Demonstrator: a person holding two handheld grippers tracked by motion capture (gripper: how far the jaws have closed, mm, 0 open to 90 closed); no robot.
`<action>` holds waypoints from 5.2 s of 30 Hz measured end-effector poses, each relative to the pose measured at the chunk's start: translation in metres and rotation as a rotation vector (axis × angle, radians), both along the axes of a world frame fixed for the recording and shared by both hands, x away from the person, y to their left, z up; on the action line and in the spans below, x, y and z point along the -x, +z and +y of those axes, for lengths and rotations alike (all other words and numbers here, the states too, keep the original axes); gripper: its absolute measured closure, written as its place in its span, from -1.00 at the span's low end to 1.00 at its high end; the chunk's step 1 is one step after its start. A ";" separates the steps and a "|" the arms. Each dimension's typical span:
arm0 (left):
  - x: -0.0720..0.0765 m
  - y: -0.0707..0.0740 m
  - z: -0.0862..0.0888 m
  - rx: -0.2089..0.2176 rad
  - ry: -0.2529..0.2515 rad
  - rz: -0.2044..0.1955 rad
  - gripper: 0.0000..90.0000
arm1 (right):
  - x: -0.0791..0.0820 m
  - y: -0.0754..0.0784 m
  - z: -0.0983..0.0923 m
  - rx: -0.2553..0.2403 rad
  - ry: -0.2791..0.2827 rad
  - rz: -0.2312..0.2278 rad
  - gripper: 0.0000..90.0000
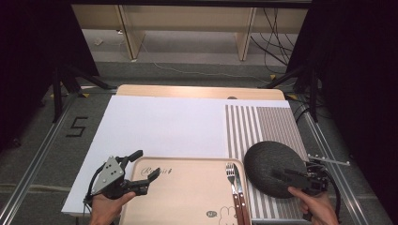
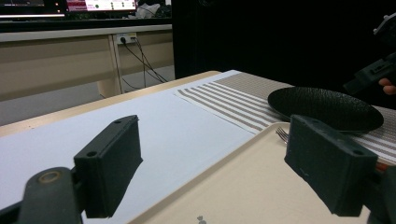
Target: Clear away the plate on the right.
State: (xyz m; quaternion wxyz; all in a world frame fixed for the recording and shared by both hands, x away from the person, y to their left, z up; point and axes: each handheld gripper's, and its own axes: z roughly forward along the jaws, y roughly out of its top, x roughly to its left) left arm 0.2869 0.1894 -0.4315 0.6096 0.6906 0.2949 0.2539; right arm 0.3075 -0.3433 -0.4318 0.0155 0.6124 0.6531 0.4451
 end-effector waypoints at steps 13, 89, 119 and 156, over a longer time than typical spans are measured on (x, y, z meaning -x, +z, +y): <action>0.000 0.000 -0.002 0.006 -0.008 -0.002 -0.61 | 0.000 -0.003 -0.023 -0.022 -0.077 0.003 -0.58; 0.001 0.001 -0.002 -0.003 -0.013 -0.005 -0.61 | 0.022 -0.047 -0.068 -0.290 -0.308 0.279 -0.34; 0.001 0.001 -0.003 -0.003 -0.016 -0.003 -0.61 | 0.019 -0.061 -0.078 -0.367 -0.363 0.312 0.31; 0.001 0.001 -0.003 0.001 -0.018 -0.002 -0.61 | 0.023 -0.065 -0.081 -0.521 -0.411 0.310 0.88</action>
